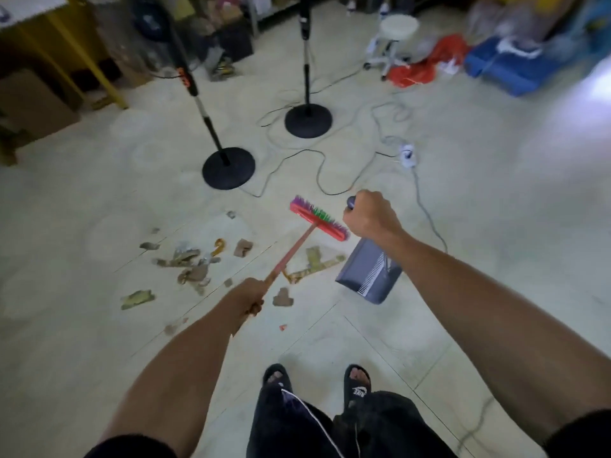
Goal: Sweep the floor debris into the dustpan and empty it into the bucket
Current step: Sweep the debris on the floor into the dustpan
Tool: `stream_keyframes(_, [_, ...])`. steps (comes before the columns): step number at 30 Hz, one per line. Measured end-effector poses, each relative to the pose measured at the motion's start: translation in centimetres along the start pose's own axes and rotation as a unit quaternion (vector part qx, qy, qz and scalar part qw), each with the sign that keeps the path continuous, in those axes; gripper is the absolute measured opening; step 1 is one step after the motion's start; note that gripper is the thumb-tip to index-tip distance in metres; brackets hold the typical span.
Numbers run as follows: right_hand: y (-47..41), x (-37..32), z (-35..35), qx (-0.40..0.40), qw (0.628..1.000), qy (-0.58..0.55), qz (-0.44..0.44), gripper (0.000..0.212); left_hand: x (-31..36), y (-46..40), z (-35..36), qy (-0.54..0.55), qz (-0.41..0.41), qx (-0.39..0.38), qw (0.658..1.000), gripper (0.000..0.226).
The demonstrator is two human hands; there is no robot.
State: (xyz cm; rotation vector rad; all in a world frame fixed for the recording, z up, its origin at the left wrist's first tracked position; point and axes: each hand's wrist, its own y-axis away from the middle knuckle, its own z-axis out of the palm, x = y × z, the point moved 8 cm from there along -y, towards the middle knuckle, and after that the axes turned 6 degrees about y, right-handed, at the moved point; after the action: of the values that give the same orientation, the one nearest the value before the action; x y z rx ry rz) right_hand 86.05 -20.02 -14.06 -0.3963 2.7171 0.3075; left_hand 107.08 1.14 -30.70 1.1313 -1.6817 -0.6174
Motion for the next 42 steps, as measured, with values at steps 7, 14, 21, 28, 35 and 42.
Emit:
stream_keyframes(7, [-0.4, 3.4, 1.2, 0.002, 0.994, 0.058, 0.089, 0.018, 4.6, -7.0, 2.9, -0.342, 0.097, -0.061, 0.933, 0.038])
stream_keyframes(14, [-1.0, -1.3, 6.7, -0.003, 0.980, 0.118, 0.163, 0.020, 5.4, -15.6, -1.5, -0.580, 0.181, -0.070, 0.792, 0.051])
stream_keyframes(21, [-0.9, -12.3, 14.5, -0.098, 0.965, 0.192, 0.148, 0.027, 3.6, -18.4, -17.1, -0.698, 0.213, -0.041, 0.682, 0.035])
stream_keyframes(28, [-2.1, -21.2, 17.2, -0.115, 0.973, 0.167, 0.108, 0.021, 0.3, -19.5, -34.4, -0.720, 0.150, 0.018, 0.678, 0.041])
stream_keyframes(35, [-3.7, -27.2, 18.6, -0.112, 0.980, 0.154, 0.058, 0.024, 1.1, -18.6, -44.5, -0.759, 0.113, 0.095, 0.634, 0.030])
stream_keyframes(42, [-4.2, -30.3, 18.2, -0.082, 0.987, 0.135, 0.031, 0.019, -1.8, -19.2, -52.1, -0.690, 0.082, 0.042, 0.718, 0.032])
